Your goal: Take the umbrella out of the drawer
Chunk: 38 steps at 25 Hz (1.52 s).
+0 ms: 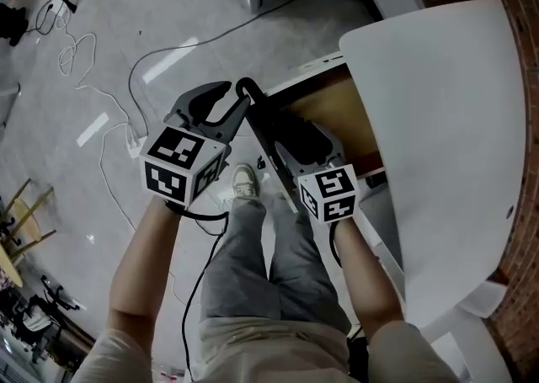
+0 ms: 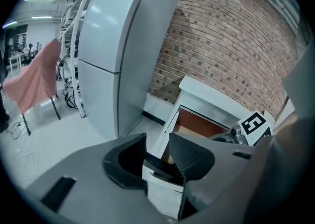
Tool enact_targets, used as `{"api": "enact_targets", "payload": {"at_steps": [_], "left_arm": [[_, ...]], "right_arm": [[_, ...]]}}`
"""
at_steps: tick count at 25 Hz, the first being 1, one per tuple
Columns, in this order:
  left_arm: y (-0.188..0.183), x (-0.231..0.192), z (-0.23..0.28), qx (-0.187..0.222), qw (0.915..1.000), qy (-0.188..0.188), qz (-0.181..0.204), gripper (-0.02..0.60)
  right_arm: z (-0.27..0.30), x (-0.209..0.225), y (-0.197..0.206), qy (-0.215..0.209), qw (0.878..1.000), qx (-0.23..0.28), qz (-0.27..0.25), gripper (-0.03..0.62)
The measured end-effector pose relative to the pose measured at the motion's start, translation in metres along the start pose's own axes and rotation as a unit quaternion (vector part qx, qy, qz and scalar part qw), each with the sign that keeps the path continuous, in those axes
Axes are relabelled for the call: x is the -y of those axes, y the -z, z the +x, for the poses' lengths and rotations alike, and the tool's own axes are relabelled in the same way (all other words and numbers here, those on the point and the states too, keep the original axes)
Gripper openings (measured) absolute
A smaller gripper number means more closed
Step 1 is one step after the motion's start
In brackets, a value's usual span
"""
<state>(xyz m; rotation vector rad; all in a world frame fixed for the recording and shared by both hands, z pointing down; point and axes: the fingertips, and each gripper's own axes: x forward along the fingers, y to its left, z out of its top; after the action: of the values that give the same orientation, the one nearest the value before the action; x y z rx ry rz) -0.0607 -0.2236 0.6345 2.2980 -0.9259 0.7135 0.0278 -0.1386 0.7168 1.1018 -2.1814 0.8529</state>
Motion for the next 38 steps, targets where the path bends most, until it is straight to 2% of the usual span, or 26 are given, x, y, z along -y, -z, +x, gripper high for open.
{"api": "enact_targets", "payload": {"at_steps": [3,8,12,15,18,25,27,29,35,38], "left_arm": [[0.018,-0.007,0.016,-0.011,0.9999,-0.002,-0.009,0.127],[0.045,-0.018,0.038,-0.023,0.9985,-0.006,-0.05,0.148],[0.061,-0.027,0.048,-0.028,0.996,-0.009,-0.085,0.166],[0.072,-0.026,0.056,-0.038,0.9933,0.002,-0.109,0.167],[0.077,-0.028,0.062,-0.045,0.9912,0.008,-0.124,0.17],[0.092,-0.029,0.076,-0.07,0.9889,0.009,-0.131,0.17],[0.096,-0.028,0.077,-0.071,0.9872,0.006,-0.143,0.17],[0.096,-0.029,0.076,-0.064,0.9857,0.002,-0.156,0.167],[0.081,-0.021,0.068,-0.03,0.9857,0.015,-0.165,0.144],[0.066,-0.003,0.059,-0.003,0.9838,0.036,-0.176,0.12]], "right_arm": [[0.013,0.009,0.019,0.01,1.0,-0.011,-0.004,0.306],[0.033,0.013,0.044,-0.022,0.999,-0.028,0.022,0.331],[0.047,0.016,0.066,-0.026,0.998,-0.051,0.016,0.348],[0.052,0.02,0.077,-0.035,0.997,-0.06,0.03,0.361],[0.057,0.02,0.079,-0.06,0.995,-0.066,0.045,0.371],[0.069,0.015,0.083,-0.141,0.985,-0.078,0.064,0.37],[0.07,0.011,0.081,-0.157,0.983,-0.076,0.051,0.354],[0.069,0.007,0.079,-0.161,0.984,-0.071,0.036,0.312],[0.06,0.005,0.072,-0.147,0.988,-0.049,0.022,0.254],[0.047,0.008,0.067,-0.121,0.992,-0.018,0.007,0.245]]}}
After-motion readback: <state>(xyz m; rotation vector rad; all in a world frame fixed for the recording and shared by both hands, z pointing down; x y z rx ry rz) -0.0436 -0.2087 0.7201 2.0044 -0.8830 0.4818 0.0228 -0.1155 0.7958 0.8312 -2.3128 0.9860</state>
